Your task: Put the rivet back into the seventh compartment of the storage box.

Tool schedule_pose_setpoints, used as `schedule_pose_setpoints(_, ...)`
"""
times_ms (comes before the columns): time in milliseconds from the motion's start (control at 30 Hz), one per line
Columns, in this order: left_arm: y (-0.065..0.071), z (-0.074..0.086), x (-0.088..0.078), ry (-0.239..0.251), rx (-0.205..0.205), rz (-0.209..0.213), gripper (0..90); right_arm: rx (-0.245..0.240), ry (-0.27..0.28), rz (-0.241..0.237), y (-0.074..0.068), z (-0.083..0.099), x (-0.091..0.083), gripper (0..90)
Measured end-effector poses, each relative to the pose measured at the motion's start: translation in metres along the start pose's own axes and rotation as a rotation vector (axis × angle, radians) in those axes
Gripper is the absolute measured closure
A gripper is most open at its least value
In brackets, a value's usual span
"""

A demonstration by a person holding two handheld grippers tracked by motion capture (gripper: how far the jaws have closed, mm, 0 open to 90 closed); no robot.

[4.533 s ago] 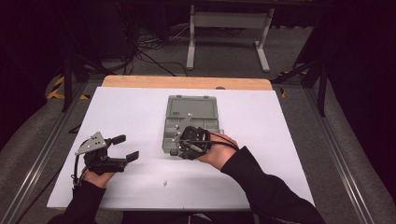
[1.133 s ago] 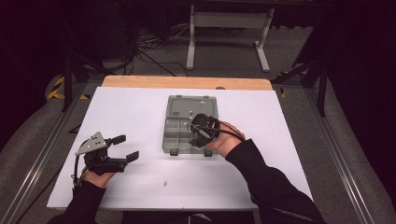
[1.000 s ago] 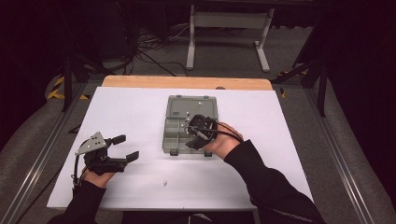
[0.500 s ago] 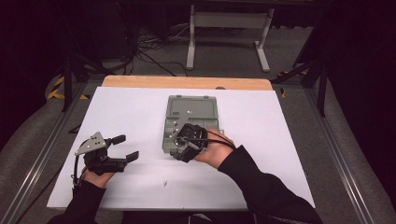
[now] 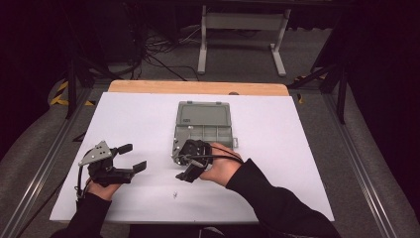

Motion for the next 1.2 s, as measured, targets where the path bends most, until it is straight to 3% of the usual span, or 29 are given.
schedule_pose_setpoints(467, 0.000, 0.000, 0.000, 0.001, 0.000, 0.001, 12.4, -0.035, -0.015, -0.022, -0.016, -0.005, 0.011, 31.8)
schedule_pose_setpoints(1200, -0.001, 0.000, 0.001, -0.001, -0.005, 0.003, 12.4, -0.069, -0.104, -0.070, -0.035, 0.013, 0.044, 31.8)
Point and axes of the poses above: each handheld gripper's, and its own axes: x roughly forward along the jaws, z roughly out of its underside, y roughly to its right, the point moved 10 cm from there along x, roughly forward along the jaws, and after that the axes turned 13 degrees about x, right-handed, at the moved point
